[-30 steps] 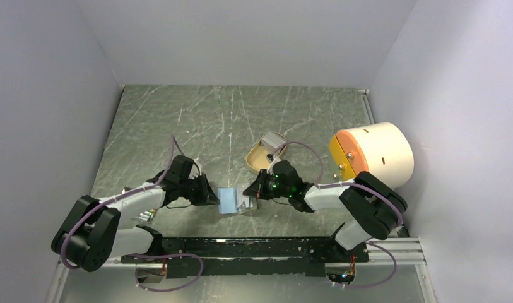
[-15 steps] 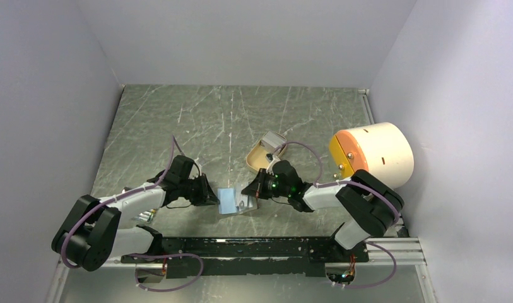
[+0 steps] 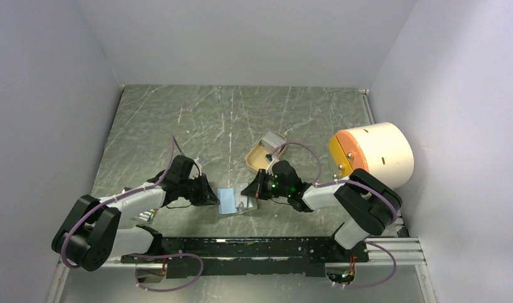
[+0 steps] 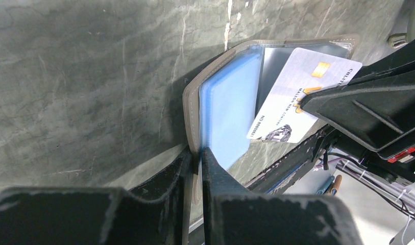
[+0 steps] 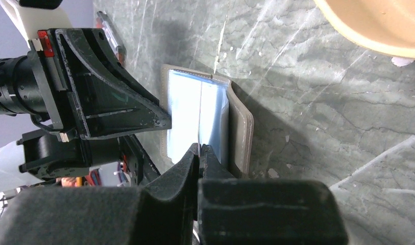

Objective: Put the credit cards into the card holder
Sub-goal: Insert the credit card into the card holder.

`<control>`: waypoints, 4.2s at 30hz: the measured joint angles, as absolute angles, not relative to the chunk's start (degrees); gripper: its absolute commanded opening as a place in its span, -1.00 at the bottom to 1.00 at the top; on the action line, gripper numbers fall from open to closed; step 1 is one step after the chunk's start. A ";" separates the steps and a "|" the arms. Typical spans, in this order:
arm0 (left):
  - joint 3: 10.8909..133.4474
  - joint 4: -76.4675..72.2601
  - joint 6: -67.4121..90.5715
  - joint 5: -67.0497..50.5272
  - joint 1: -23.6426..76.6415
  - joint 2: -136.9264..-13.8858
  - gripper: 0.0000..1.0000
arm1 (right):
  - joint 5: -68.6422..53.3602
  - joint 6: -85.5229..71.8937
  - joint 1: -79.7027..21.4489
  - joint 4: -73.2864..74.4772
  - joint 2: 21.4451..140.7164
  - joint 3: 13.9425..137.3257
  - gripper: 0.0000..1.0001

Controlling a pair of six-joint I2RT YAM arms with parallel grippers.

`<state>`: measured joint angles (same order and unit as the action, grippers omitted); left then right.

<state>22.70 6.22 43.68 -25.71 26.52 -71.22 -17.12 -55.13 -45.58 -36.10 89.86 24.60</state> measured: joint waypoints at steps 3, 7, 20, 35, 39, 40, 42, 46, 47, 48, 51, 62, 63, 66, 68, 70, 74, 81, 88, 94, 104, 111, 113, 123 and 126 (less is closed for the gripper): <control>22.70 6.22 43.68 -25.71 26.52 -71.22 -0.69 | -17.39 -55.11 -45.58 -35.86 89.89 24.60 -0.65; 22.70 6.22 43.70 -25.71 26.52 -71.22 -0.70 | -17.41 -55.05 -45.58 -34.92 90.06 24.60 -0.45; 22.70 6.20 43.70 -25.76 26.52 -71.53 -0.72 | -17.15 -53.01 -45.58 -28.97 90.17 26.13 -0.41; 22.70 5.87 43.55 -26.15 26.52 -72.18 -0.82 | -18.98 -50.85 -45.74 -27.64 91.96 27.70 -0.60; 22.70 5.78 43.35 -26.15 26.52 -72.55 -0.82 | -19.86 -50.54 -45.82 -27.79 92.42 28.14 -0.62; 22.70 5.78 43.29 -26.17 26.52 -72.66 -0.82 | -20.12 -50.52 -45.82 -27.88 92.62 28.18 -0.63; 22.70 5.76 43.27 -26.20 26.52 -72.88 -0.82 | -20.58 -50.54 -45.82 -28.03 92.97 28.18 -0.64; 22.70 5.76 43.27 -26.22 26.52 -73.19 -0.82 | -21.78 -50.52 -45.87 -28.91 93.97 28.38 -0.65; 22.70 5.76 43.24 -26.22 26.52 -73.21 -0.82 | -22.02 -50.48 -45.87 -29.02 94.24 28.51 -0.65; 22.70 5.78 43.24 -26.22 26.52 -73.21 -0.82 | -22.24 -50.41 -45.89 -29.10 94.41 28.64 -0.65; 22.70 5.78 43.24 -26.22 26.52 -73.21 -0.82 | -22.79 -50.13 -45.89 -29.15 94.61 28.93 -0.58; 22.72 5.76 43.27 -26.46 26.52 -73.21 -0.82 | -19.97 -46.85 -46.24 -19.97 92.64 33.15 -0.16; 22.70 5.76 43.24 -26.52 26.52 -73.21 -0.82 | -19.66 -46.61 -46.24 -19.18 92.51 33.50 -0.15; 22.72 5.72 43.27 -26.74 26.52 -73.21 -0.82 | -18.85 -46.17 -46.28 -17.45 92.49 34.11 -0.15; 22.72 5.67 43.27 -26.85 26.52 -73.21 -0.82 | -18.59 -46.22 -46.37 -17.08 92.49 34.24 -0.16; 22.72 5.65 43.24 -27.05 26.52 -73.21 -0.82 | -18.37 -46.22 -46.63 -16.53 92.49 34.52 -0.17; 22.72 5.50 43.27 -27.59 26.52 -73.19 -0.82 | -17.74 -46.33 -47.42 -15.77 92.47 35.00 -0.17; 22.72 4.23 43.29 -30.15 26.52 -73.19 -0.82 | -17.82 -48.05 -48.88 -15.99 92.49 35.00 -0.17; 22.72 4.03 43.31 -31.03 26.52 -72.36 -0.82 | -18.04 -49.01 -48.99 -15.70 92.68 35.00 -0.11; 22.72 4.03 43.35 -31.07 26.52 -72.23 -0.82 | -15.92 -48.25 -49.30 -12.36 90.61 35.03 -0.06; 22.72 4.03 43.77 -31.14 26.52 -72.18 -0.82 | -14.85 -48.05 -50.89 -10.83 90.17 35.57 -0.06; 22.72 4.03 44.01 -31.27 26.52 -70.98 -0.82 | -15.86 -49.32 -51.31 -13.02 91.15 35.68 -0.06; 22.72 4.01 44.21 -31.40 26.52 -70.74 -0.82 | -16.23 -49.87 -51.44 -14.04 91.37 35.68 -0.06; 22.70 2.79 45.21 -32.82 26.52 -69.95 -0.82 | -17.19 -50.81 -51.90 -16.71 91.88 35.53 -0.05; 22.70 2.17 45.50 -33.50 26.52 -69.95 -0.82 | -17.21 -50.98 -51.90 -17.19 92.01 35.27 -0.04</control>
